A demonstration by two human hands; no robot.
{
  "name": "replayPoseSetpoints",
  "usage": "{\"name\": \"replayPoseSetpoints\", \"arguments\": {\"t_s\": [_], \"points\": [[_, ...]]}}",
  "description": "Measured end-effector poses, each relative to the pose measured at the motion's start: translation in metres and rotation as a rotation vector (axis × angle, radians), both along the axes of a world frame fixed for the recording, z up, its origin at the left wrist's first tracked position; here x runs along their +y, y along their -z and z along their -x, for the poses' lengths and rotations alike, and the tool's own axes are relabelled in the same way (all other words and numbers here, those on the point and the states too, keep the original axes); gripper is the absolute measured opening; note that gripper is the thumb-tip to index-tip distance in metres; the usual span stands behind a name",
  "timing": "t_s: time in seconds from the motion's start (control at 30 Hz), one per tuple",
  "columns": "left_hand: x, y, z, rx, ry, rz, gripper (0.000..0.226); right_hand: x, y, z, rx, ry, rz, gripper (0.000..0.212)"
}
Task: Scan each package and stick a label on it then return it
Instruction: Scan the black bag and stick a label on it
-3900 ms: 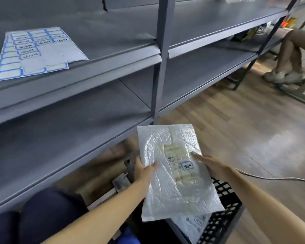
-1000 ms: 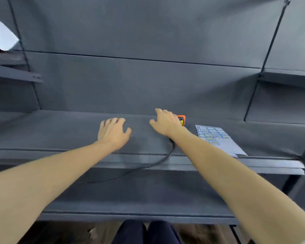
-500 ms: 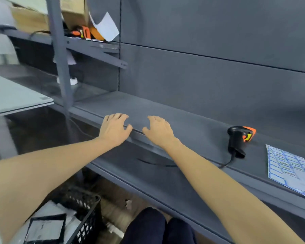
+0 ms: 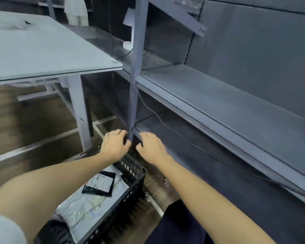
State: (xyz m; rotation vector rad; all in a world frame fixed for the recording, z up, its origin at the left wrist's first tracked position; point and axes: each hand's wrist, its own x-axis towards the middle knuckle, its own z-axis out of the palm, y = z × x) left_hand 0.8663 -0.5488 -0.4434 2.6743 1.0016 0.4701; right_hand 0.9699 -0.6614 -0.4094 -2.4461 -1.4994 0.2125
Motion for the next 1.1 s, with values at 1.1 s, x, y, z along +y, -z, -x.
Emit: {"name": "replayPoseSetpoints", "arguments": {"t_s": [1.1], "points": [[0.055,0.299,0.073,0.291,-0.576,0.542,0.058,0.076,0.257,0.056,0.188,-0.125,0.438,0.051]]}}
